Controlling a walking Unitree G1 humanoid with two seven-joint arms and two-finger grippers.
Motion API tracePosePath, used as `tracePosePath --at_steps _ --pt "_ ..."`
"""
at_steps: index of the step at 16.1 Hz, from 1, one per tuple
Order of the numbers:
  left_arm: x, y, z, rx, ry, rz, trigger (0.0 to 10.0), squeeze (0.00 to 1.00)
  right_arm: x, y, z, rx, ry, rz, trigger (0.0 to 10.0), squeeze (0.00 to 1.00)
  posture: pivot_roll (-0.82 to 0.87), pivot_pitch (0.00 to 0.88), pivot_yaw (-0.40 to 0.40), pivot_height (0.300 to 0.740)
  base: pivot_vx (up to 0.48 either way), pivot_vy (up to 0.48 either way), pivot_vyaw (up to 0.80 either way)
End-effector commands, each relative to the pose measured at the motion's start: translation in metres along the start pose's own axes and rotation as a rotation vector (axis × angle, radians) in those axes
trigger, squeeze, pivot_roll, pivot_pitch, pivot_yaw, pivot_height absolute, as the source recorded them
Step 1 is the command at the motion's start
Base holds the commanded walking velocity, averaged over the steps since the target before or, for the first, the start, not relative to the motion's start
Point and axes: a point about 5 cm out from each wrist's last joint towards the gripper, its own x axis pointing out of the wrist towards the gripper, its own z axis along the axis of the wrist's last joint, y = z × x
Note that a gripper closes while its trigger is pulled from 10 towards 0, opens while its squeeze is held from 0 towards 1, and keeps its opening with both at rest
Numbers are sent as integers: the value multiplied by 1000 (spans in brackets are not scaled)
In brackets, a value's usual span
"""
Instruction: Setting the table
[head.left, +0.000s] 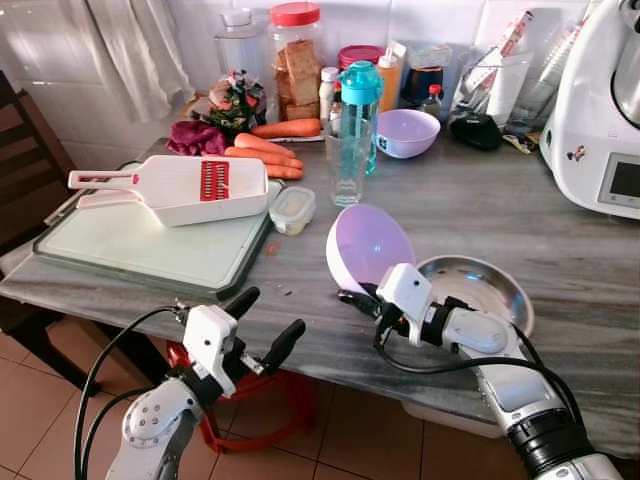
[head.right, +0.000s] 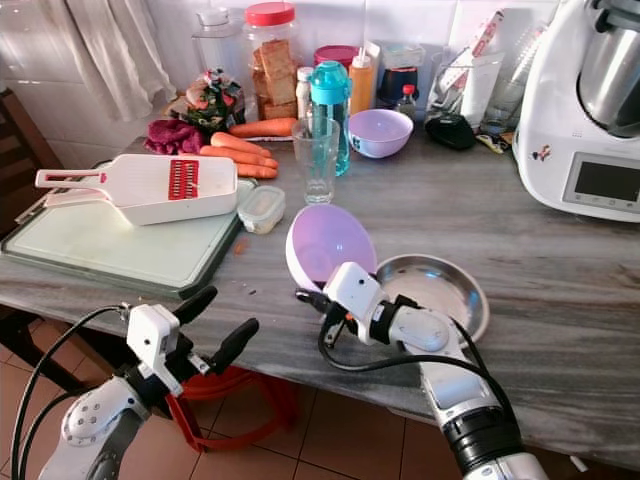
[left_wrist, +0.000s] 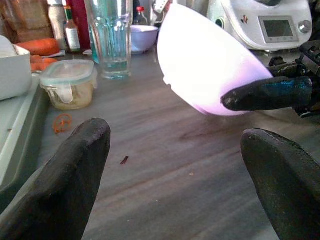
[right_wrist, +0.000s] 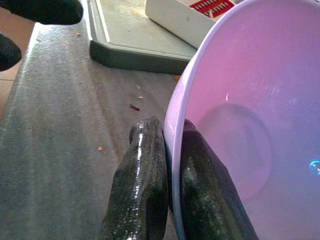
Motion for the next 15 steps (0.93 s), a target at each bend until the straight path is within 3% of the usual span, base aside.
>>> tracePosePath --at_steps 1,2,8,15 --pt "-3 2 1 11 -1 -9 10000 0 2 0 2 -18 -7 19 10000 675 54 46 45 740 0 0 0" --pt "-3 2 -2 10 2 -18 10000 0 1 -2 1 -19 -5 9 10000 1000 53 45 46 740 0 0 0" --pt "-6 8 -15 4 24 -24 10000 0 -3 -8 0 -39 -3 -35 10000 1000 47 45 52 740 0 0 0" --pt "-5 9 -19 6 23 -28 10000 0 0 -17 16 -70 -53 -79 10000 1000 47 43 56 740 0 0 0"
